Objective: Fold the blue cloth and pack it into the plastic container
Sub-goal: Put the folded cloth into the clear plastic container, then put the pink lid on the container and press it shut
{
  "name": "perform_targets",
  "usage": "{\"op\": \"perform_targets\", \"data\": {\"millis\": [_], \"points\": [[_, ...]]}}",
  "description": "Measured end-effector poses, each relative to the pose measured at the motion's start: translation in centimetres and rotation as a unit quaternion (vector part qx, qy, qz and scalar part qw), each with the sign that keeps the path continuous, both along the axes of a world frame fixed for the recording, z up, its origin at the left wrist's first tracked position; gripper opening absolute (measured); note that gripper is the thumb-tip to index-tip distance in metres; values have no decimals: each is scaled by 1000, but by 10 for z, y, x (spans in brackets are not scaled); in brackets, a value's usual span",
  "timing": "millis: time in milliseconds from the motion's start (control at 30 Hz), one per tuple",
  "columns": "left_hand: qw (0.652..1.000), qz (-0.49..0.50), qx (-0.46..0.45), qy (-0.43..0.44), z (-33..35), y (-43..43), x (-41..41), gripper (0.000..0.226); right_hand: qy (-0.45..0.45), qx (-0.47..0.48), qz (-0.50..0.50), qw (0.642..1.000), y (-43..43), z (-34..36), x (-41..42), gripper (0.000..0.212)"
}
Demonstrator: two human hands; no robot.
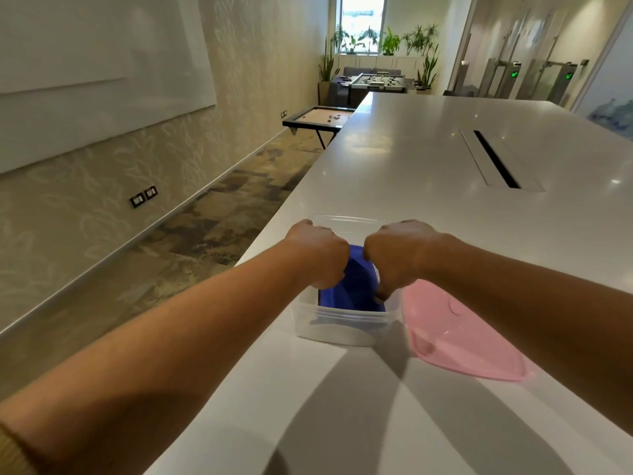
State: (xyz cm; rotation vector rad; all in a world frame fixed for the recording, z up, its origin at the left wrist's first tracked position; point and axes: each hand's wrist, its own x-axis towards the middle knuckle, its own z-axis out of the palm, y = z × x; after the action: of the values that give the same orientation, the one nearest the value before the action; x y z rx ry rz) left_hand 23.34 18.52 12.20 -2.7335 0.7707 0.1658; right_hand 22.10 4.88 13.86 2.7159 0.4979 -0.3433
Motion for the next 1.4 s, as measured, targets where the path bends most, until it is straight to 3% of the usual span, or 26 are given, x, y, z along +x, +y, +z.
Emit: {"op": "perform_targets", "data": {"millis": [133,433,600,700,800,900,967,1000,1100,1167,1267,1400], "points": [[997,-3,22,80,-8,-2,7,52,7,-29,12,999,-1,-14,7,60],[992,-29,71,98,-33,-7,20,61,9,-69,8,998,16,-34,14,46],[992,-25,70,102,-36,-2,22,65,17,-73,1,997,22,-34,14,49],[998,-45,14,53,-29,6,18,57,35,16,-8,999,15,-21,9,58],[990,-32,-135,-10,-16,20,12,43,-25,260,-64,963,-5,1,4,54],[946,17,-309,-99,-20,34,-5,46,-193,450,-144,860,-40,5,-4,21],[880,92,-449,-127,-34,39,-25,48,-250,510,-220,793,-58,-7,-18,12],[834,135,-521,-120,-43,39,-35,50,-249,512,-255,781,-64,-18,-25,11],[707,211,-669,-88,-72,35,-64,61,-187,463,-316,807,-68,-55,-42,6],[653,218,-721,-77,-85,31,-79,61,-155,430,-327,827,-66,-70,-50,15],[618,219,-752,-66,-95,27,-91,56,-138,408,-334,838,-63,-83,-56,31],[612,219,-758,-42,-102,29,-93,60,-131,409,-352,832,-53,-95,-61,38]]}}
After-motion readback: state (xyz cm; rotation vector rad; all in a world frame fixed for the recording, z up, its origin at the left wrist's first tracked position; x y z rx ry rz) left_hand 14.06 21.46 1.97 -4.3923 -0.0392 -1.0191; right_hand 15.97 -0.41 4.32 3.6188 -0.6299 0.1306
